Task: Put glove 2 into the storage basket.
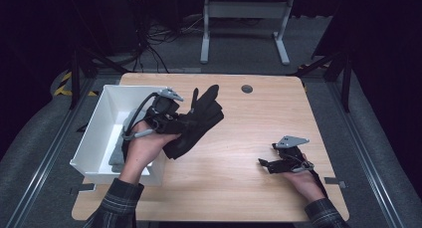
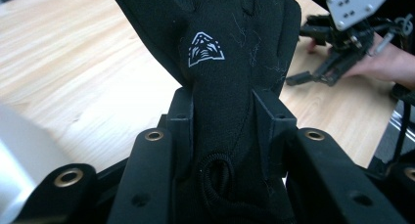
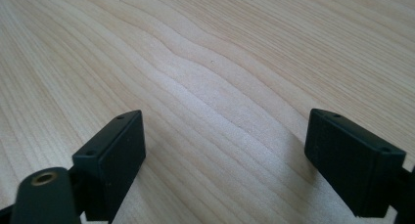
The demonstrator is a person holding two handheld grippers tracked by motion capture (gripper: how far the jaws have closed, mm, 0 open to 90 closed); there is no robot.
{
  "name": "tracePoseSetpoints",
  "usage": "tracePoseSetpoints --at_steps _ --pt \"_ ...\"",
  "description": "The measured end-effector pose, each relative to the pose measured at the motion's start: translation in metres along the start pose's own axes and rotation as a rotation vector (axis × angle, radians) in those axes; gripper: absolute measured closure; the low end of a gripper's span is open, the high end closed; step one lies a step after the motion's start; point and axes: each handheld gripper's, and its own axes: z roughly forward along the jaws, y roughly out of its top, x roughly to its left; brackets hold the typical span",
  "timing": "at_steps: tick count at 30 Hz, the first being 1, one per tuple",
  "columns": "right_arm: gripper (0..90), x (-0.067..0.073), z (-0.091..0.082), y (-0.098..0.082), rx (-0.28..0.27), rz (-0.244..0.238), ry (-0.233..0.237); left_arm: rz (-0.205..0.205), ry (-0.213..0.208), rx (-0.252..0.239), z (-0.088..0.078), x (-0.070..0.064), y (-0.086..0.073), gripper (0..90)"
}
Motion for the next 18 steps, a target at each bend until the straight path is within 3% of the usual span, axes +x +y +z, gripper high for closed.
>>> tracePoseSetpoints --at_steps 12,18 --pt "15.9 0.000 0.000 0.000 0.000 0.001 -0.001 -0.098 0.088 -0.051 -0.041 0.036 -0.022 65.9" --pt "15.6 0.000 0.000 0.000 0.000 0.001 0.003 -0.179 0.162 -0.074 -0.062 0.057 -0.043 65.9"
